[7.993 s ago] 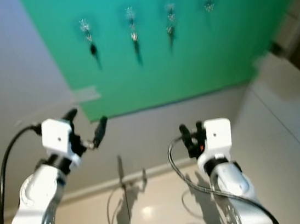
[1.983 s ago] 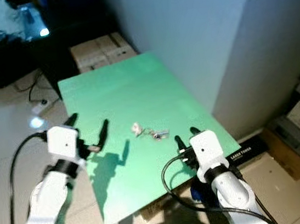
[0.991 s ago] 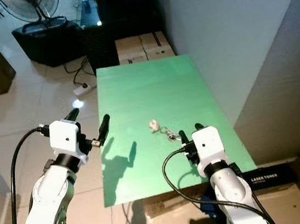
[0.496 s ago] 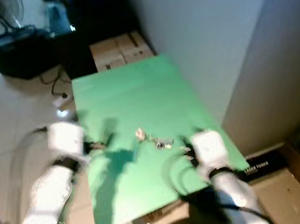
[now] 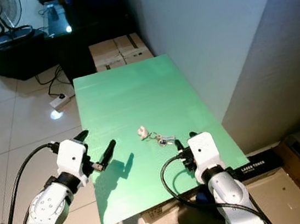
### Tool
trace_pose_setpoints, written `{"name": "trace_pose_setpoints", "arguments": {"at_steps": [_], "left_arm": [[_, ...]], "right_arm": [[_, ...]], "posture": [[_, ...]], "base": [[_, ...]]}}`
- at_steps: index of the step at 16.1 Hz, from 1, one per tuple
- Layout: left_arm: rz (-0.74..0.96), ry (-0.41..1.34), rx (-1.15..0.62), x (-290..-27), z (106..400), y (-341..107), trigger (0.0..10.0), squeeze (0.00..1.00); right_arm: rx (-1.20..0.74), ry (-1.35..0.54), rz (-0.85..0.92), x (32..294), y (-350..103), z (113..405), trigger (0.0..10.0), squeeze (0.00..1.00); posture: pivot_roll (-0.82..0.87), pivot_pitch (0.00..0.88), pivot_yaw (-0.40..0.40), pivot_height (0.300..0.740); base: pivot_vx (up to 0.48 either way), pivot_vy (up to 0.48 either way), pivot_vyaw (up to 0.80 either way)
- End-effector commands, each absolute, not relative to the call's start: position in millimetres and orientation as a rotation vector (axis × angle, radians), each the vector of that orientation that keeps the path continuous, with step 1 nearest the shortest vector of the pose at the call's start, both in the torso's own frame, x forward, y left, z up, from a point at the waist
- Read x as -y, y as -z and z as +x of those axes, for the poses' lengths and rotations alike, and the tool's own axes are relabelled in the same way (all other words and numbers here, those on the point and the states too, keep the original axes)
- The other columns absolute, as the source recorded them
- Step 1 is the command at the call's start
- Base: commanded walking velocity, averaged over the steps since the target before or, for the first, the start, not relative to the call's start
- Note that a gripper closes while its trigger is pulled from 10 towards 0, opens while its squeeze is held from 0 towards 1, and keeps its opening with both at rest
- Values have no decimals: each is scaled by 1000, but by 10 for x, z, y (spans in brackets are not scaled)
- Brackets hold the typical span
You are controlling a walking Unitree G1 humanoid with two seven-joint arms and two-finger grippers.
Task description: Hang keys on a hook
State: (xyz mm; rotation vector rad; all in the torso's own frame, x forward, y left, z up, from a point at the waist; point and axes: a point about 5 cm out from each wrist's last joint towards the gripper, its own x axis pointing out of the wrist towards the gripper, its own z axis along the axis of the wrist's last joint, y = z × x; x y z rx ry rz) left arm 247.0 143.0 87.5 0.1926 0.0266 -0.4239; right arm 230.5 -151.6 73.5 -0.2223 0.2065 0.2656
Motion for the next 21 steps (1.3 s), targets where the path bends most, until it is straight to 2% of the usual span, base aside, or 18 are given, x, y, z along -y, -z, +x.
{"name": "trace_pose_setpoints", "arguments": {"at_steps": [1,2,3,4,7,11,15,20,21], "left_arm": [[206,421,-16,-1458,2489,-930,10000,0],[206,421,-15,-1459,2494,-940,10000,0],[216,432,-5,-1456,2509,-962,10000,0],[207,430,16,-1466,2519,-998,10000,0],[192,444,28,-1498,2484,-1072,10000,0],[213,445,23,-1591,2371,-1171,10000,0],[237,444,-6,-1700,2309,-1213,10000,0],[253,513,-11,-1731,2232,-1383,10000,0],[249,543,-11,-1740,2197,-1419,10000,0]], "right_arm": [[-215,-261,-230,1563,-713,2346,10000,0],[-216,-269,-244,1571,-702,2378,10000,0],[-219,-295,-239,1575,-666,2457,10000,451],[-223,-326,-229,1567,-633,2528,10000,1000],[-260,-435,-216,1575,-518,2760,10000,1000],[-296,-413,-263,1834,-520,3081,10000,1000],[-335,-475,-269,1899,-487,3172,10000,1000],[-340,-422,-292,2050,-515,3249,10000,996],[-321,-387,-286,2109,-565,3282,10000,416]], "posture": [[-136,132,59,740],[-133,143,57,740],[-131,145,58,740],[-130,161,65,740],[-91,211,72,740],[-12,260,75,740],[39,303,106,740],[119,348,155,740],[129,348,152,740]], "base": [[0,0,0],[0,0,0],[0,0,0],[0,0,0],[0,0,0],[0,0,0],[0,0,0],[0,0,0],[0,0,0]]}}
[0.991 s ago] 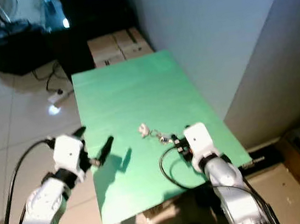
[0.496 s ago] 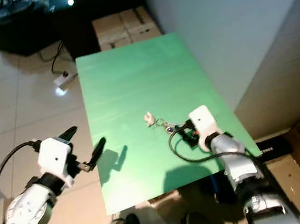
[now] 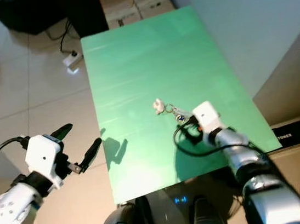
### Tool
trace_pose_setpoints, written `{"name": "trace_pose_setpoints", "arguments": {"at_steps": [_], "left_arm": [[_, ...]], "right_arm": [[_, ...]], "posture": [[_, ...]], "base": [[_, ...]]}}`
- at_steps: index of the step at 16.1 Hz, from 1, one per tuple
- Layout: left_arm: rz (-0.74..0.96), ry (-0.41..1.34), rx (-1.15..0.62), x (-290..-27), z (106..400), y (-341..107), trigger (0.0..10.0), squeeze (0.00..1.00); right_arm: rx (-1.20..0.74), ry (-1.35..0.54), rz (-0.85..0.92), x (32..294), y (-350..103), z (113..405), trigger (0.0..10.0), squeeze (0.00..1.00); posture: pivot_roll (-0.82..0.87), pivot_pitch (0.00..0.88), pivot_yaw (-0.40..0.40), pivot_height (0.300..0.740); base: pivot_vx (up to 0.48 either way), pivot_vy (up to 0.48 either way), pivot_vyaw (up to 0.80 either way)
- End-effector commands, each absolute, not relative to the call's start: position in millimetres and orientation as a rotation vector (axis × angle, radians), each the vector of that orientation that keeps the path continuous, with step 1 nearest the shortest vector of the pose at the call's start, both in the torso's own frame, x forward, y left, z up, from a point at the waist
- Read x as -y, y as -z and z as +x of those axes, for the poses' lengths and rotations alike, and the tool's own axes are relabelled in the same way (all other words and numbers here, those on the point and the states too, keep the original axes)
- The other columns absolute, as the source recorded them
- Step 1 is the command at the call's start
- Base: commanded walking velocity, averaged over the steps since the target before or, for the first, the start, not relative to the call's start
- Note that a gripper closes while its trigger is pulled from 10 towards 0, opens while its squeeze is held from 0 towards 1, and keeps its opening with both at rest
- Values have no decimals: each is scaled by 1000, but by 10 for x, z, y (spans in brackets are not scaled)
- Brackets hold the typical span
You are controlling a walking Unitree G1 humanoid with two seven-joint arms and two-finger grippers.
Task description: Hang keys on a hook
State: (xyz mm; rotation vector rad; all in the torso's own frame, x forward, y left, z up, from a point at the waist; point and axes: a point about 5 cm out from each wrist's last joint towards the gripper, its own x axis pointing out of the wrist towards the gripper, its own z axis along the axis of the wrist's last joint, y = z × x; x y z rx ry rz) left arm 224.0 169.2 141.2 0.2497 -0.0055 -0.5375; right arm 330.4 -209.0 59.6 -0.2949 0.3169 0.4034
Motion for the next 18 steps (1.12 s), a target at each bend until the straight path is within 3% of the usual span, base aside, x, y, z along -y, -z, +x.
{"name": "trace_pose_setpoints", "arguments": {"at_steps": [1,7,9,14,18], "left_arm": [[247,547,-15,-1757,2178,-1428,10000,0],[242,515,-12,-1735,2185,-1450,10000,0],[241,510,-6,-1737,2218,-1462,10000,0],[244,508,-5,-1752,2238,-1466,10000,0],[242,500,-4,-1773,2249,-1471,10000,0]], "right_arm": [[-313,-377,-285,2126,-588,3297,10000,0],[-364,-444,-279,2133,-592,3313,10000,0],[-387,-501,-299,2105,-563,3289,4157,0],[-375,-510,-316,2127,-583,3290,0,0],[-387,-503,-319,2135,-560,3278,0,0]], "posture": [[135,349,150,740],[123,307,118,740],[122,301,120,740],[122,296,121,740],[120,292,116,740]], "base": [[0,0,0],[0,0,0],[0,0,0],[0,0,0],[0,0,0]]}}
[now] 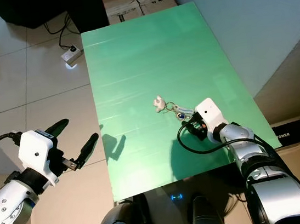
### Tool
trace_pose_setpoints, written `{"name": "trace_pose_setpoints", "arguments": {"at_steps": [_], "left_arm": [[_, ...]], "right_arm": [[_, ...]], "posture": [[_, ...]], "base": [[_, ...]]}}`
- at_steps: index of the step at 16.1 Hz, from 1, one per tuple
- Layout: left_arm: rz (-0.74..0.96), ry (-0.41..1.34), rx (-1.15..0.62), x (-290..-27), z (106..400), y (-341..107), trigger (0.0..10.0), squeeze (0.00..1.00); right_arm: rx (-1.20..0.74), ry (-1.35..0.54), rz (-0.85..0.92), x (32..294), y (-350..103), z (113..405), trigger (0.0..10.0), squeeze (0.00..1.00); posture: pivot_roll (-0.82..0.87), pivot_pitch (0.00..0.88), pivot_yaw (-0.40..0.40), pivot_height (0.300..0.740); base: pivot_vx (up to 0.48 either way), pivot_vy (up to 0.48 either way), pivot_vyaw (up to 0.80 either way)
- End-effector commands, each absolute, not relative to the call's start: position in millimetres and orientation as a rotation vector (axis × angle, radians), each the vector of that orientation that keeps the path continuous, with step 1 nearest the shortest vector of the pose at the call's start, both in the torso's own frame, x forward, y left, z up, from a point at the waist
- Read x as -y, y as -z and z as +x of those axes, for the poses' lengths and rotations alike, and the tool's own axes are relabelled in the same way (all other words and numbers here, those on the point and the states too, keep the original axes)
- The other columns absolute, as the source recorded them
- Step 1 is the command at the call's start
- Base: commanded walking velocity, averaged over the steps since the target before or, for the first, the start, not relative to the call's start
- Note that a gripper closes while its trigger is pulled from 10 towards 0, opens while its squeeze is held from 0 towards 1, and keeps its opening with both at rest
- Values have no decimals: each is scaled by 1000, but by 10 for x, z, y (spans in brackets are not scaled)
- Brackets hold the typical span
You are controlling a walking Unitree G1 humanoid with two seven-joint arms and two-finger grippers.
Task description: Hang keys on a hook
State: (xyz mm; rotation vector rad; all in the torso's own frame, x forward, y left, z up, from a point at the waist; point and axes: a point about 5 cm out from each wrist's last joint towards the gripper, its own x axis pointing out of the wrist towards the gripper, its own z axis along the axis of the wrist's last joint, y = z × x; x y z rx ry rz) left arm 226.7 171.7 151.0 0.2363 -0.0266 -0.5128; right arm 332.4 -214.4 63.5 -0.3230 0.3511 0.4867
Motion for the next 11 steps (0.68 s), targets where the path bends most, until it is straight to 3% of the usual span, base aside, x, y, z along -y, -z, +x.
{"name": "trace_pose_setpoints", "arguments": {"at_steps": [1,6,11], "left_arm": [[230,520,-22,-1782,2231,-1456,10000,0],[122,699,-32,-1691,2110,-1520,10000,0],[128,708,-40,-1687,2101,-1509,10000,0]], "right_arm": [[-391,-510,-318,2128,-554,3274,0,0],[-388,-518,-305,2097,-563,3288,0,0],[-397,-522,-289,2086,-537,3273,0,0]], "posture": [[120,296,115,740],[123,297,109,740],[125,301,111,740]], "base": [[0,0,0],[0,0,0],[0,0,0]]}}
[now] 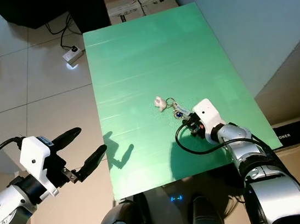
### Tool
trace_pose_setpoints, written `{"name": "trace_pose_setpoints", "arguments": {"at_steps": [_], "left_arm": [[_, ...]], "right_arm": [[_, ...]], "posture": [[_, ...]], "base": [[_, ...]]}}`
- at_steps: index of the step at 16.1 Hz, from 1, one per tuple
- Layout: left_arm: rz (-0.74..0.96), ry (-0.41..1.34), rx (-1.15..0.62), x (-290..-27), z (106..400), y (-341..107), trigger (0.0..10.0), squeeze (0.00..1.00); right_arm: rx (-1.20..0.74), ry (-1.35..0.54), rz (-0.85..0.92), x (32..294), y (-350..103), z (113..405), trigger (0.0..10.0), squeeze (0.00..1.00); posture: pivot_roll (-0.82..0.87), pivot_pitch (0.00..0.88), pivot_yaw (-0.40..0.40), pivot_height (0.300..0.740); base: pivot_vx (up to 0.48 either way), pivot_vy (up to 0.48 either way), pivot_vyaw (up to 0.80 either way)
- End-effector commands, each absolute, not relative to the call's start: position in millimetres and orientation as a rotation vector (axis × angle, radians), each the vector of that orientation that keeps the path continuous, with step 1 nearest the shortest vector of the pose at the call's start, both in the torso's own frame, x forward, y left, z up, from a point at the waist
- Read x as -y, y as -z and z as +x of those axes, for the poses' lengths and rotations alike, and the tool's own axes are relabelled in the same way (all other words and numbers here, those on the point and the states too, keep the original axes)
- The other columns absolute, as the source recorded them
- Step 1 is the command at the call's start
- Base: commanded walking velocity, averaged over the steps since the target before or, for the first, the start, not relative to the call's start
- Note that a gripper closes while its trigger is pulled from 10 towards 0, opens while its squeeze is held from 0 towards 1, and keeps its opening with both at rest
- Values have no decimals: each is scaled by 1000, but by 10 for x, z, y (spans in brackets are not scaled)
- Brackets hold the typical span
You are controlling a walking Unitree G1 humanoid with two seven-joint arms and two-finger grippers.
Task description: Hang keys on a hook
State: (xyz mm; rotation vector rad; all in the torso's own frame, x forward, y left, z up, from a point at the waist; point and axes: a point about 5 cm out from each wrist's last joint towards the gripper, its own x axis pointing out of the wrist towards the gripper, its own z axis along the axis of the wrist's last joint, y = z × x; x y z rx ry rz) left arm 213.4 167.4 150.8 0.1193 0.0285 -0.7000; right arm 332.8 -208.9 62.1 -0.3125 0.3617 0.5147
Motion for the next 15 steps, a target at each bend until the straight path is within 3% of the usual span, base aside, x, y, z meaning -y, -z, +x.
{"name": "trace_pose_setpoints", "arguments": {"at_steps": [1,5,8,15], "left_arm": [[130,705,-39,-1690,2102,-1506,10000,0],[137,703,-36,-1689,2109,-1503,10000,0],[141,692,-39,-1682,2086,-1481,10000,0],[148,666,-33,-1661,2113,-1453,10000,0]], "right_arm": [[-397,-519,-282,2090,-537,3272,0,0],[-383,-546,-251,2054,-541,3267,0,0],[-361,-623,-271,1889,-417,3156,0,0],[-218,-547,-189,1719,-334,2976,0,0]], "posture": [[125,302,111,740],[125,302,105,740],[116,302,96,740],[92,296,102,740]], "base": [[0,0,0],[0,0,0],[0,0,0],[0,0,0]]}}
